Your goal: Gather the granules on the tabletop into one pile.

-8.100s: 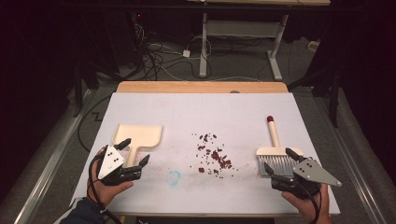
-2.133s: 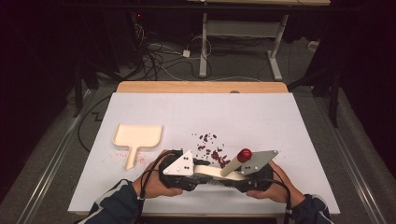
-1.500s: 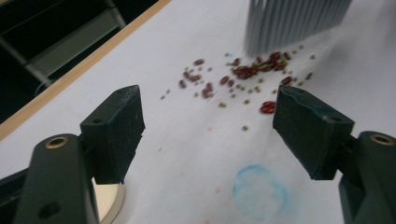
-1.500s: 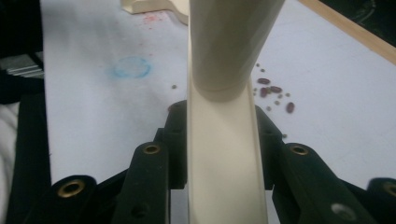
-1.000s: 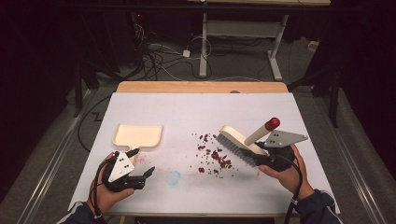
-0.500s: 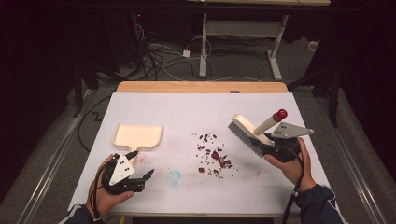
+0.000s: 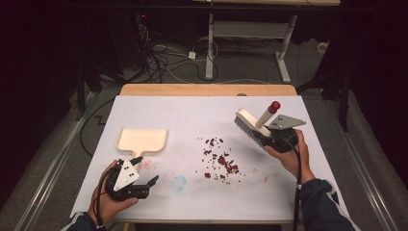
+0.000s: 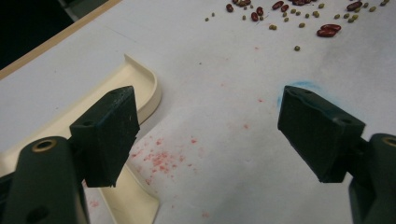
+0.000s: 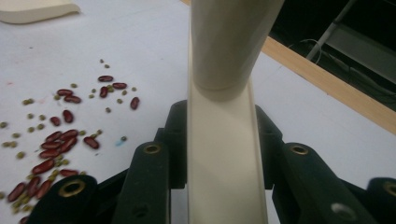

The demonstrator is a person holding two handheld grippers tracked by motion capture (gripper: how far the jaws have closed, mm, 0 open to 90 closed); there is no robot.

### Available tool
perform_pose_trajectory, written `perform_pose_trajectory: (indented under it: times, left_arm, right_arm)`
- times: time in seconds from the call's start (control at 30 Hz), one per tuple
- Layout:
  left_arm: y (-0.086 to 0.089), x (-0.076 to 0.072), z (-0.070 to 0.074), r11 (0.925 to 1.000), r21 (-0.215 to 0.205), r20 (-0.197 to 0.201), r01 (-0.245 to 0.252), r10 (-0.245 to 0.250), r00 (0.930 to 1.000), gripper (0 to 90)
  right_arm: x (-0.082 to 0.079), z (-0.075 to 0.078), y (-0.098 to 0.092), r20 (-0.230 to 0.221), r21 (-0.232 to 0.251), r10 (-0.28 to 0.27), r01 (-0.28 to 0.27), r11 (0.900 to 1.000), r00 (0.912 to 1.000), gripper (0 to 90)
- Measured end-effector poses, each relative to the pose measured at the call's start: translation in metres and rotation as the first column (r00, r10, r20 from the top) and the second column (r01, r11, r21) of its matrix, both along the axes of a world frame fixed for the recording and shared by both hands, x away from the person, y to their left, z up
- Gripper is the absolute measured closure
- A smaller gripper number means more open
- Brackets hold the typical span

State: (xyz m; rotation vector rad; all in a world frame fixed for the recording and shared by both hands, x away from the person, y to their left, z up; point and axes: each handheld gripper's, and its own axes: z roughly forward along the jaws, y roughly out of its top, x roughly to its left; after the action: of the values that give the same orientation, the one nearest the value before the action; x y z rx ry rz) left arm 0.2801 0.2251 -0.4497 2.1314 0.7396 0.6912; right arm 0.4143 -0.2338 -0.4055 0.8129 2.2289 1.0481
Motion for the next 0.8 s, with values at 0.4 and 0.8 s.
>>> perform_pose_trajectory:
  times: [0.4,0.8]
  left_arm:
    - [-0.006,0.003,-0.002,0.9997,0.012,-0.011,0.019,-0.019,0.9997,20.1]
    - [-0.006,0.004,-0.004,0.9995,0.017,-0.023,0.028,-0.028,0.9993,20.0]
  right_arm:
    - [0.025,-0.020,0.045,0.028,-0.128,0.049,-0.045,0.991,0.9984,67.9]
    - [0.026,-0.032,0.098,0.032,-0.227,0.164,-0.152,0.962,0.9860,67.9]
